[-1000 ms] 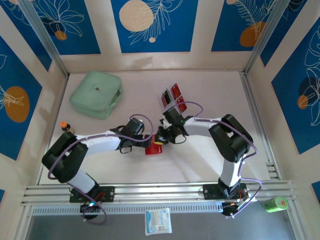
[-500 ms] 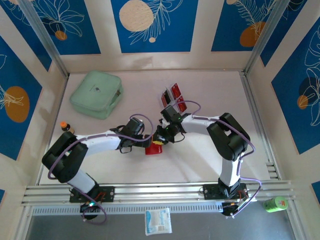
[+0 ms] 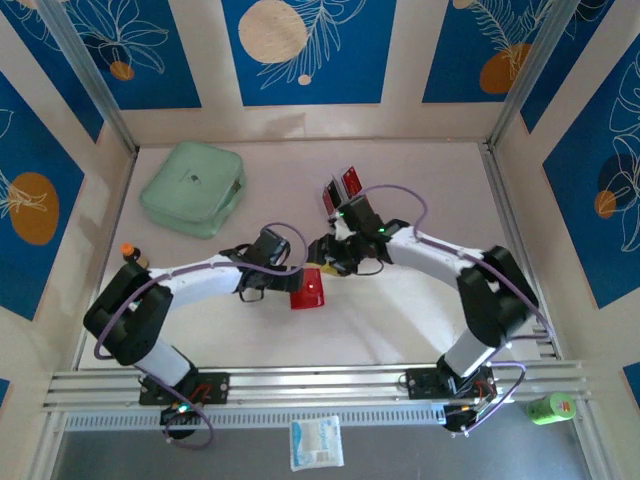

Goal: Put the credit cards into the card holder
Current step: Close the button on the card holder, then reset both arms

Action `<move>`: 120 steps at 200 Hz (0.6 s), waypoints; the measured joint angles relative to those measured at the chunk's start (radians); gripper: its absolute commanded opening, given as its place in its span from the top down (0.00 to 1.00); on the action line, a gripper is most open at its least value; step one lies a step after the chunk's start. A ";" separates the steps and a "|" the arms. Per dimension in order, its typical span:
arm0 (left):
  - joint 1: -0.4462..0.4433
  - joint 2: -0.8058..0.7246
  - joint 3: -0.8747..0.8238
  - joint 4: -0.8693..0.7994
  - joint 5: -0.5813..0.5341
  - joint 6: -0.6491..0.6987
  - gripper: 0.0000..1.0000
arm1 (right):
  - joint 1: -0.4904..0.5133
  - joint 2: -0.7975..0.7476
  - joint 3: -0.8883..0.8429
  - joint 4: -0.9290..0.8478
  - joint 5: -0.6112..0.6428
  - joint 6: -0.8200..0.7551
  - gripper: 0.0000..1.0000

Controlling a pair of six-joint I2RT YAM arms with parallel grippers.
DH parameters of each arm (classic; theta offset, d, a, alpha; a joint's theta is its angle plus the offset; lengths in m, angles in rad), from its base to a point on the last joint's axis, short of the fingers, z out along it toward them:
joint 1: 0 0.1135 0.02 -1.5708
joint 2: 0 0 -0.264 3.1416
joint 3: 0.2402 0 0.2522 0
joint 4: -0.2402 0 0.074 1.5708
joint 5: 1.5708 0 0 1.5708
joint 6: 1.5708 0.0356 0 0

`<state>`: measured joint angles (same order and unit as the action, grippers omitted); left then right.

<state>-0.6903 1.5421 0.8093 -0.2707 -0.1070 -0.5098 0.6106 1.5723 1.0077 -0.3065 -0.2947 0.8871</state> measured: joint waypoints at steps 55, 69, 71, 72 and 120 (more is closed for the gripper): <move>0.075 -0.169 0.070 -0.029 -0.039 0.019 0.00 | -0.218 -0.320 -0.189 -0.077 0.064 -0.045 0.01; 0.117 -0.226 0.069 -0.029 -0.073 0.037 0.00 | -0.287 -0.411 -0.197 -0.113 0.104 -0.070 0.01; 0.123 -0.233 0.069 -0.029 -0.079 0.040 0.00 | -0.298 -0.425 -0.197 -0.116 0.110 -0.074 0.01; 0.125 -0.236 0.069 -0.029 -0.081 0.042 0.00 | -0.302 -0.430 -0.197 -0.117 0.111 -0.076 0.01; 0.276 -0.430 -0.098 0.143 -0.249 0.222 0.00 | -0.542 -0.607 -0.206 -0.092 0.349 -0.188 0.01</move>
<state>-0.4141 1.1126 0.7113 -0.1276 -0.3557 -0.2878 0.0681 0.9649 0.8013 -0.3985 0.0544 0.6991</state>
